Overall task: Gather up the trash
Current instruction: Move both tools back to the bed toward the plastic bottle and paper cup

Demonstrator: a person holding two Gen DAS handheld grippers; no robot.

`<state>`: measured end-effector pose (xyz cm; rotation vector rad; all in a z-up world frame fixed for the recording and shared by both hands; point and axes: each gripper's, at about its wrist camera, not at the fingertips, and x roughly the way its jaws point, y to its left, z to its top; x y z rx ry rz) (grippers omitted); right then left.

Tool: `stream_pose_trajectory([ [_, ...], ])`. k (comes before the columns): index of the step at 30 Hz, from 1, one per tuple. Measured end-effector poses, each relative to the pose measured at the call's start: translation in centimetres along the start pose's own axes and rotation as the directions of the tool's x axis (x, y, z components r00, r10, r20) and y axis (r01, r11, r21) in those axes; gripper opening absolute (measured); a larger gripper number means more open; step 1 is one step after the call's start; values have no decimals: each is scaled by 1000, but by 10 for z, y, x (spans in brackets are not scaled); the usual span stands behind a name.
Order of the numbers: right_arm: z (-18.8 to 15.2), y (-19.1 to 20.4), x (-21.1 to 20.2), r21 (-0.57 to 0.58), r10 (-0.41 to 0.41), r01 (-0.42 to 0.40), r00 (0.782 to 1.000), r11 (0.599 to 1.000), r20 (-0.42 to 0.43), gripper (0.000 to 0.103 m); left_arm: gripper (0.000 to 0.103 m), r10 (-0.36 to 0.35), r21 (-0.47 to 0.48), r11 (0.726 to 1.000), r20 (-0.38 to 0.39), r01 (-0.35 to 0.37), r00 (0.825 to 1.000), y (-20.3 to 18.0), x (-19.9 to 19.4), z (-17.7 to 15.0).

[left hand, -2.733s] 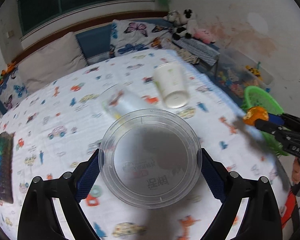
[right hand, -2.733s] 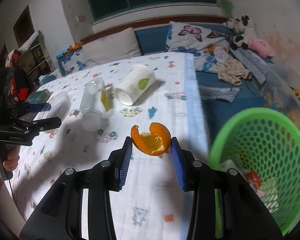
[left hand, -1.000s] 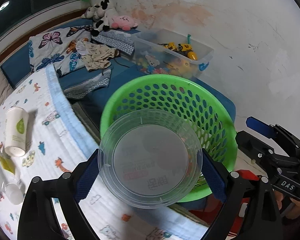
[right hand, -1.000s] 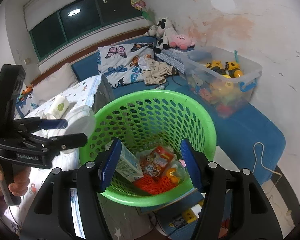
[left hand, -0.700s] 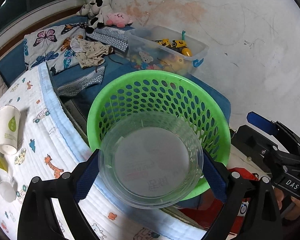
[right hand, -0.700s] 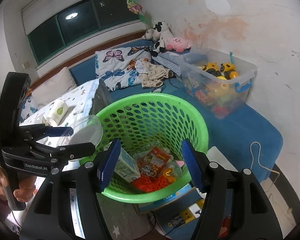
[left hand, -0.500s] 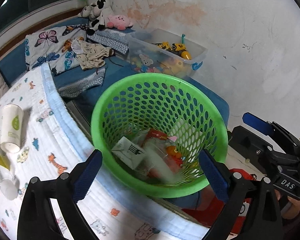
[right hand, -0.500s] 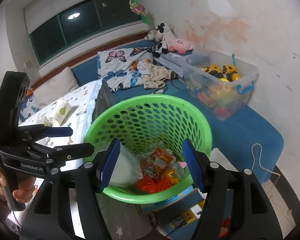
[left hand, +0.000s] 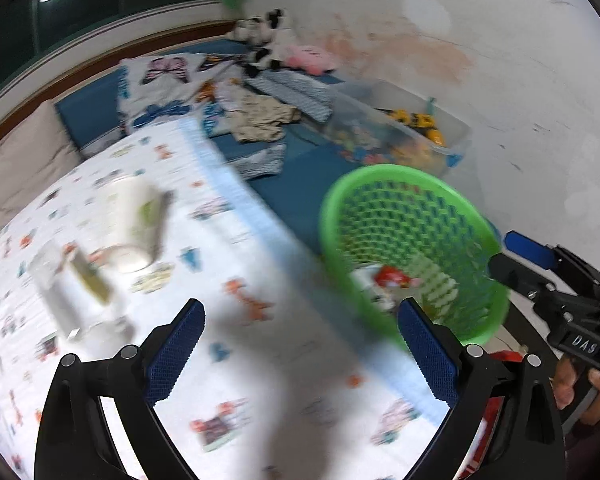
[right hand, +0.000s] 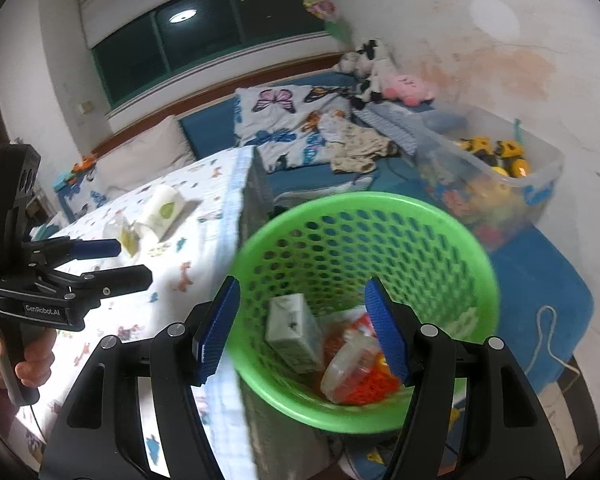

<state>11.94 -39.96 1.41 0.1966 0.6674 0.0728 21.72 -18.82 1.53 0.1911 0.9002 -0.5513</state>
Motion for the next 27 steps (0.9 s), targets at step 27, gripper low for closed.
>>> stream_pose_trajectory([
  [27,91,178,173,-26,267,-278,940,960,-211,74,94,286,-321,903,-45,-285,957,218,-63,-49],
])
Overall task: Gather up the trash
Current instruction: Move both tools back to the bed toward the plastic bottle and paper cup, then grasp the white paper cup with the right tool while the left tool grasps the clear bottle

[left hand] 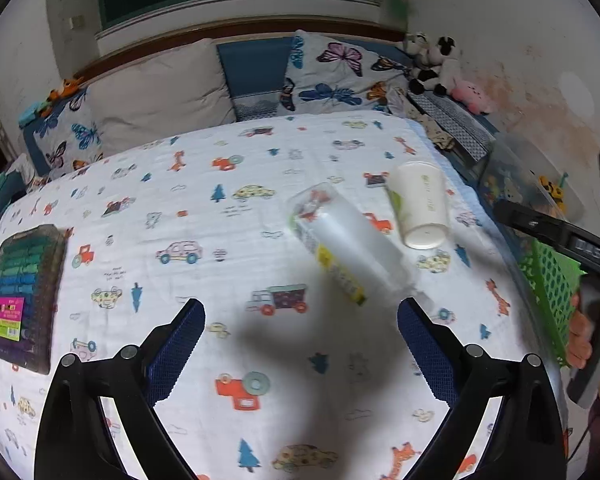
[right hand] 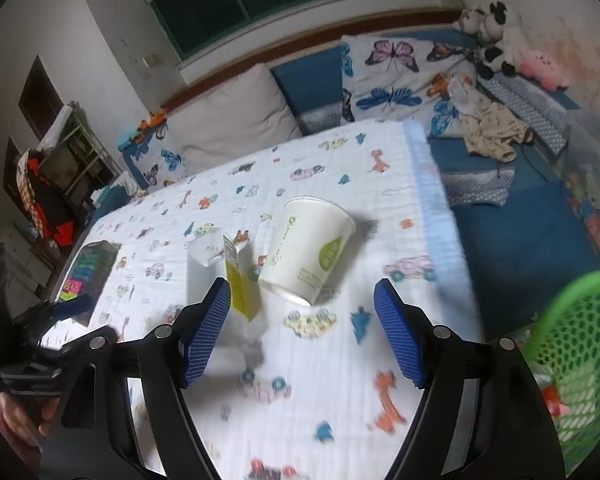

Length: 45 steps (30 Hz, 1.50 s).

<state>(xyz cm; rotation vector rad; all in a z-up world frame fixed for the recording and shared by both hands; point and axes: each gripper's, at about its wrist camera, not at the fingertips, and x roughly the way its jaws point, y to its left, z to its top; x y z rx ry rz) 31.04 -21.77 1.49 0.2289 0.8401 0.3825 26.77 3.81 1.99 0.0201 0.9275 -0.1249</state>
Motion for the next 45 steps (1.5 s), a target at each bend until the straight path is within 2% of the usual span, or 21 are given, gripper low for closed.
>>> stream_pose_trajectory([
  [9,16,-11,58,124,66,-60,997,991,-45,75,94,-12,-69,998,-17,10,1000,27,16,9],
  [13,21,-14,77,149,72,-61,995,987,-70,75,94,-14,-96,995,-28,12,999,32,26,13],
  [17,22,-23,94,210,120,-97,988,973,-99,74,94,-27,-110,994,-41,22,999,30,35,17],
  [19,20,-26,100,233,145,-114,982,966,-118,64,94,-36,-122,992,-49,30,998,28,40,19],
  [20,20,-27,100,237,151,-121,982,964,-114,64,94,-41,-128,991,-52,34,998,26,42,21],
  [24,17,-30,87,241,164,-137,982,961,-97,63,94,-64,-150,987,-66,53,996,18,53,27],
  [29,16,-31,59,198,136,-123,989,973,-57,63,94,-77,-171,983,-85,61,993,6,67,36],
  [36,3,-34,12,81,36,-38,999,996,16,63,94,-88,-191,980,-123,63,989,-13,88,48],
  [45,-25,-46,-46,-9,-62,63,993,998,104,63,94,-86,-261,965,-186,35,979,-21,114,58],
])
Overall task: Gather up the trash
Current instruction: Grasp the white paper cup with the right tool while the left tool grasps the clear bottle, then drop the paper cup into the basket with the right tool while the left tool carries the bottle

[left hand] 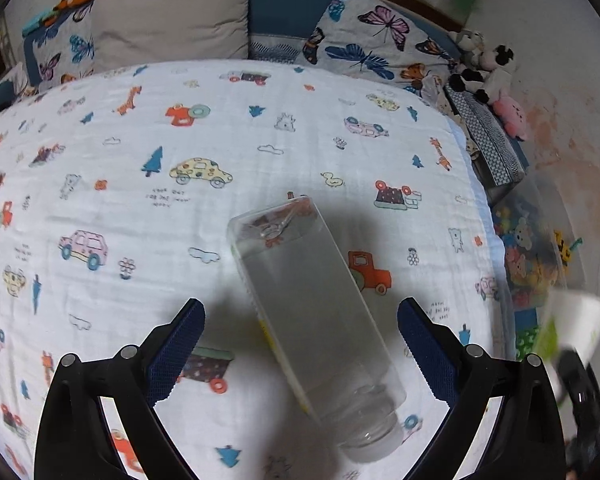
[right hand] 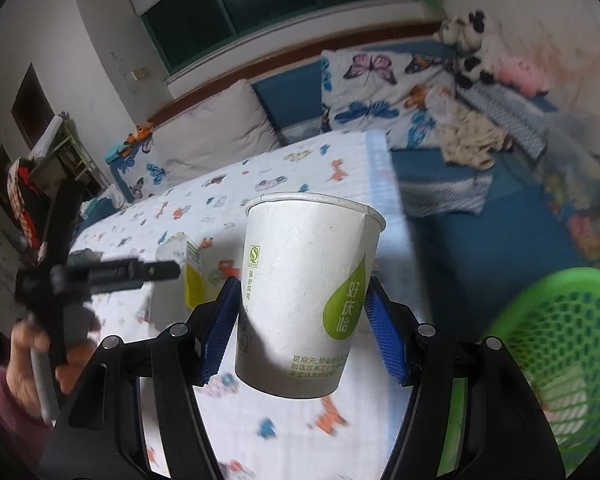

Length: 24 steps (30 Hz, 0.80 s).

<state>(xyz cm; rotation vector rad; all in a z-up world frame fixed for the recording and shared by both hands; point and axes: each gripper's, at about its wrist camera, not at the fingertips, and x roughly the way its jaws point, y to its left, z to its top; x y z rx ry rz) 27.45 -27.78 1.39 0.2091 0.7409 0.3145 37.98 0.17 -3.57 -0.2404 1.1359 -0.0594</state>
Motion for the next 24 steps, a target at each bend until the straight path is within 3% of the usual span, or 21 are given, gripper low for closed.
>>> stream_pose_trajectory([
  [7,-21,-29,-35,10,-79,79,996,997,32,63,92,38,3,999,-20,-38,999,-13,15,2],
  [9,-27,-37,-44,9,-106,106,994,994,39,63,78,47,5,999,-33,-47,998,-14,19,3],
  [13,-39,-51,-58,8,-158,158,986,987,46,63,67,69,7,998,-46,-69,997,-14,25,2],
  [21,-66,-81,-69,29,-247,247,969,969,14,63,63,40,27,999,-8,-39,999,-15,11,-6],
  [24,-75,-90,-70,38,-279,279,960,960,0,63,62,-2,44,999,11,1,1000,-17,-3,-12],
])
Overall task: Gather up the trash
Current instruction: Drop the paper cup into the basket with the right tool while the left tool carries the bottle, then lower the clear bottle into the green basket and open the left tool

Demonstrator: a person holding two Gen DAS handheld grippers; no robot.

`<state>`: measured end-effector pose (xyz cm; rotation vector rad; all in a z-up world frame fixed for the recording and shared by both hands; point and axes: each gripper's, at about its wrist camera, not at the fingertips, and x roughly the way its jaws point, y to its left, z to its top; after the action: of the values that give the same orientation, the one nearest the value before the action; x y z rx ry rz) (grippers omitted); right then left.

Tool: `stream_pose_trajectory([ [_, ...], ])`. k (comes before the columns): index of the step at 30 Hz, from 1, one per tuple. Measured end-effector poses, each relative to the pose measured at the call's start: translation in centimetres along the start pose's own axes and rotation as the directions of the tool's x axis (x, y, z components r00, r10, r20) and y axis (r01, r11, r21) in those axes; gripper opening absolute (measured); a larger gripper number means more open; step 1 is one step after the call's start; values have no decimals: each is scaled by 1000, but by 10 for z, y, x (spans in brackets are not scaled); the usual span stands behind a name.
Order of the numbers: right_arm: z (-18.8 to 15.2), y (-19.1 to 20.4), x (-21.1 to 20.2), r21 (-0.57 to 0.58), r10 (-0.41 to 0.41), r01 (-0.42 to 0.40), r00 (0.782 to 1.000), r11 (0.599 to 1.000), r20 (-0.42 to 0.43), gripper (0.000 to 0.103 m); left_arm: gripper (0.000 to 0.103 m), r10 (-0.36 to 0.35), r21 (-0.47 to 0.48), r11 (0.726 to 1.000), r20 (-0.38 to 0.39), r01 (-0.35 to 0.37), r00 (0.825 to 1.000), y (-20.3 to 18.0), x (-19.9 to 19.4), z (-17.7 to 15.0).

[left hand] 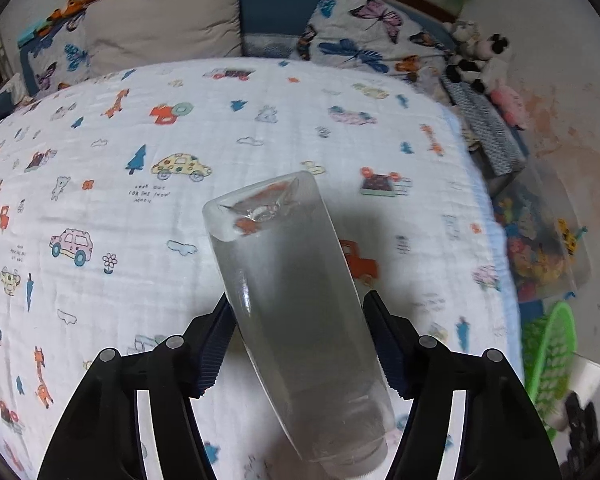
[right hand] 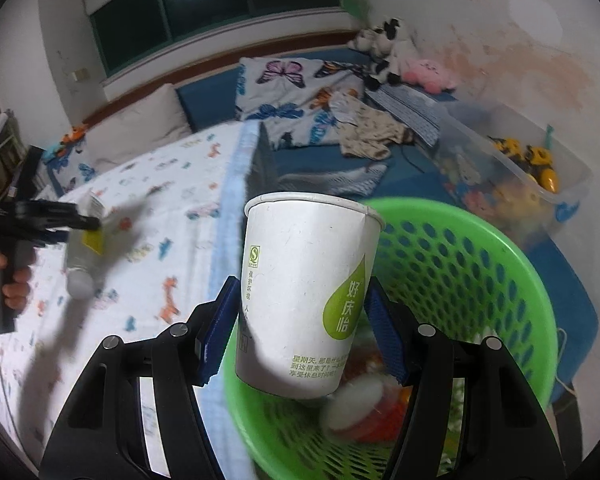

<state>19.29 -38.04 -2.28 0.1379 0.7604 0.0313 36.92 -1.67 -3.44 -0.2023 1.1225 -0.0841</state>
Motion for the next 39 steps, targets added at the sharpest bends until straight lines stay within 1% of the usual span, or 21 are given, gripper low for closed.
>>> stream_pose_trajectory([
  [2,-7,-6,0,4,-25,25,1000,1000,-8,63,61,-30,12,999,16,30,999,-2,-11,-5],
  [8,-25,-22,2,24,-65,66,997,998,-42,63,58,-115,64,992,59,111,992,-13,-42,-21],
  [18,-41,-35,-4,55,-78,81,995,995,-60,66,56,-196,131,975,105,182,975,-34,-82,-39],
  [21,-42,-38,-8,66,-80,84,995,994,-58,69,56,-222,163,966,115,202,968,-46,-95,-44],
  [27,-43,-43,-24,75,-82,84,996,994,-33,71,56,-287,235,938,123,253,950,-78,-116,-52],
  [30,-44,-44,-31,78,-82,84,996,993,-25,72,56,-325,271,919,110,286,939,-99,-122,-59],
  [34,-47,-46,-42,83,-85,86,996,993,-9,73,56,-354,315,896,86,312,931,-129,-122,-70],
  [39,-56,-50,-58,74,-98,97,995,993,8,74,56,-394,375,857,39,352,918,-174,-116,-88],
])
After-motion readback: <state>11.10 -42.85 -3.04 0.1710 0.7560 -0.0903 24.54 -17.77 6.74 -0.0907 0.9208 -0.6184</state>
